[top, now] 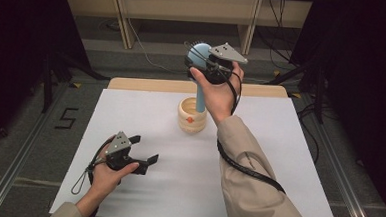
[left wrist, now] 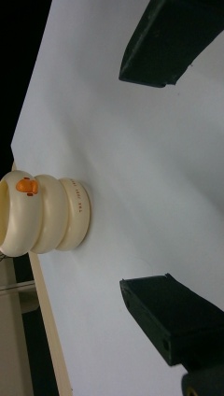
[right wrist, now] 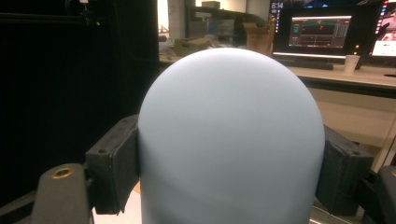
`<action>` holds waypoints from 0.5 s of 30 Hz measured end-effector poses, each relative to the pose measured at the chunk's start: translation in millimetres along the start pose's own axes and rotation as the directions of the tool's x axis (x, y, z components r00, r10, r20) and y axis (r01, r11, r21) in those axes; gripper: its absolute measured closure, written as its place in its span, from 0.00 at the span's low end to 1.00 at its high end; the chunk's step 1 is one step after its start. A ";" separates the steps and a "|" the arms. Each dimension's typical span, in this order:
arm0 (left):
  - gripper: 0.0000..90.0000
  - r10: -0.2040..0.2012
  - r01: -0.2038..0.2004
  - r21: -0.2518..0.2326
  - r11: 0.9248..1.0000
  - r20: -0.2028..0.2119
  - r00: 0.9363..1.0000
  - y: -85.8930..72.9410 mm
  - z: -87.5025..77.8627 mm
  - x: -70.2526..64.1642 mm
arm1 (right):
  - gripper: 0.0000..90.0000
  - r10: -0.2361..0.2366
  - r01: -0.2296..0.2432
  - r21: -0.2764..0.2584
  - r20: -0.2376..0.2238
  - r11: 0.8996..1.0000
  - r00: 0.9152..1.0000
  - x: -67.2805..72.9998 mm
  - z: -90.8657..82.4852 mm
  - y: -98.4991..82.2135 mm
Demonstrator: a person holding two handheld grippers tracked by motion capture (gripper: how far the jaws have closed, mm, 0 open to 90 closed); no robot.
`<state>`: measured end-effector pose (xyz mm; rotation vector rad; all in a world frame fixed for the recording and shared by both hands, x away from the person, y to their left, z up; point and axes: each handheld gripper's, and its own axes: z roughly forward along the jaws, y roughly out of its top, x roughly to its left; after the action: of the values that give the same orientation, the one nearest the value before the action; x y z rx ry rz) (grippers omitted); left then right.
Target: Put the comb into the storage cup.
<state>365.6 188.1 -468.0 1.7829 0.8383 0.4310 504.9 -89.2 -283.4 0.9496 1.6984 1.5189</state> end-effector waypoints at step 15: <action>0.02 -0.002 0.002 -0.002 1.000 -0.001 1.000 0.0 0.0 0.6 | 0.24 -0.001 0.001 0.012 0.003 1.000 1.000 -0.9 8.1 -3.8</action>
<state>366.0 188.5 -468.0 1.7796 0.8402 0.4316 511.9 -86.0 -288.1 0.9564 1.7073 1.5078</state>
